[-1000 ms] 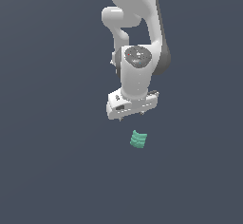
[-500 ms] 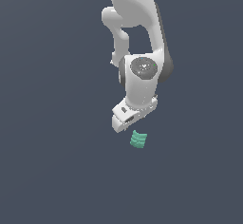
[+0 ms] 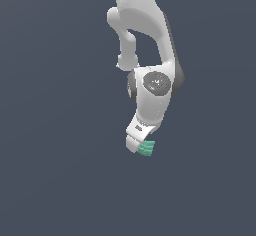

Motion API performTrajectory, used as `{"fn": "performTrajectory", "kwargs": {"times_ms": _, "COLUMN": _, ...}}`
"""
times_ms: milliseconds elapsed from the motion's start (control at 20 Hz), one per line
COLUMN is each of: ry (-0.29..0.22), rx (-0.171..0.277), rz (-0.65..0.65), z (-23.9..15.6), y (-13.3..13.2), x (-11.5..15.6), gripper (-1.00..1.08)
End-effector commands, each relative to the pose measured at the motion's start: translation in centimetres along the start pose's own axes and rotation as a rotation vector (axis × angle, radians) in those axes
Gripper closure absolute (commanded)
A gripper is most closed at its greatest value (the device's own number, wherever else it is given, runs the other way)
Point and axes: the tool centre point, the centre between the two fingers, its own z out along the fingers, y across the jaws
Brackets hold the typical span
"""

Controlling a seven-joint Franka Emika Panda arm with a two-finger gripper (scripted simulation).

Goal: Pick up the object and move it to a goal position.

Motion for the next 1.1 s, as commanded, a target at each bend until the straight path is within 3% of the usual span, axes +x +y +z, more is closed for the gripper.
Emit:
{"fn": "performTrajectory", "kwargs": {"times_ms": 0, "ry": 0.002, "rx": -0.001, "rz": -0.075, "z": 0.5, "y": 0.2, "x": 0.5, "gripper": -0.92}}
{"fn": "performTrajectory", "kwargs": {"times_ms": 500, "ry": 0.007, "rx": -0.004, "rz": -0.271, "z": 1.8, "y": 0.7, "x": 1.9, "gripper": -0.92}}
{"fn": "performTrajectory", "kwargs": {"times_ms": 1050, "ry": 0.009, "rx": -0.004, "rz": -0.314, "z": 2.3, "y": 0.8, "x": 2.2, "gripper": -0.92}}
